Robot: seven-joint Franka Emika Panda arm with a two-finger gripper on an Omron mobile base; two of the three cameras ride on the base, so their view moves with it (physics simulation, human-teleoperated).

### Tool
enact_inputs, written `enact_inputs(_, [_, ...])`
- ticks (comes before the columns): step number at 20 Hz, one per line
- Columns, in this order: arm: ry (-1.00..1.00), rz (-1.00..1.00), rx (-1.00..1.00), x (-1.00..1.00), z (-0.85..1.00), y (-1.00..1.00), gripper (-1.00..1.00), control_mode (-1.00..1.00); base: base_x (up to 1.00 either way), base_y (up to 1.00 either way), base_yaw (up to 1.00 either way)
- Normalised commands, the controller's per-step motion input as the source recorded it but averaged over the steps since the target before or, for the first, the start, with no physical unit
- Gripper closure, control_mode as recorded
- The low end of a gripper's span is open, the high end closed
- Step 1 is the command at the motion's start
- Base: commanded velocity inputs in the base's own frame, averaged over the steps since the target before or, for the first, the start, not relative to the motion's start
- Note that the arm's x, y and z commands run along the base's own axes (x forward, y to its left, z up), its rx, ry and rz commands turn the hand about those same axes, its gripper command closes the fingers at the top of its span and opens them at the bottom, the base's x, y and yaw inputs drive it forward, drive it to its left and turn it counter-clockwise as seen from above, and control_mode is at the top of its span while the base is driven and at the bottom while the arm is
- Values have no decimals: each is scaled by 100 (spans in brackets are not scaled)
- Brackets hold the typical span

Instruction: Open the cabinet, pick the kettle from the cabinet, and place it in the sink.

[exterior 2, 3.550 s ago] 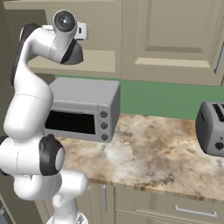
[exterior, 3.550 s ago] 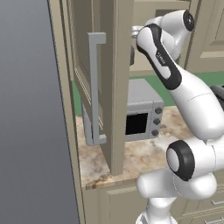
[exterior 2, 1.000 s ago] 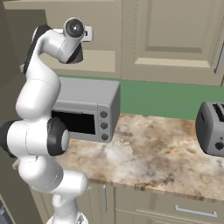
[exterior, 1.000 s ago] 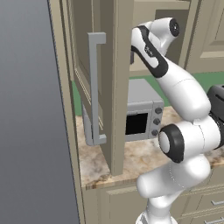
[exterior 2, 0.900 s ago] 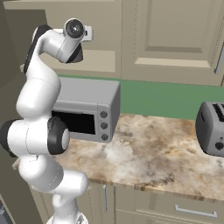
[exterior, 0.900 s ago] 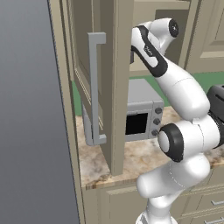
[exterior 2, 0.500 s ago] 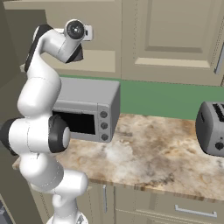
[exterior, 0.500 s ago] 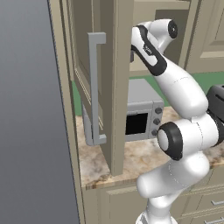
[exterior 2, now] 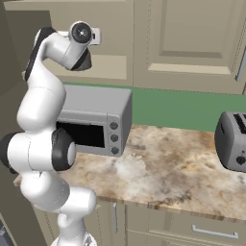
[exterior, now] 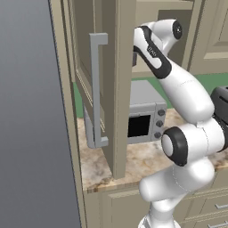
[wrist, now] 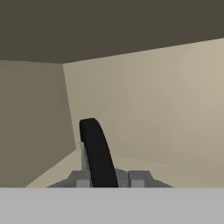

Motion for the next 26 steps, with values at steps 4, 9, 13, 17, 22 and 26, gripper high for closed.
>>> enact_inputs(4, [0,0,8,-14,-9,0,100,-100,0,0,0])
enact_inputs(9, [0,0,7,-15,-10,0,100,-100,0,0,0])
enact_inputs(13, [0,0,4,-18,-4,0,100,-100,0,0,0])
enact_inputs(17, [0,0,0,-29,1,0,100,-100,0,0,0])
enact_inputs(22, [0,0,0,-34,2,0,100,-100,0,0,0])
enact_inputs(26, [0,0,0,-40,3,0,100,-100,0,0,0])
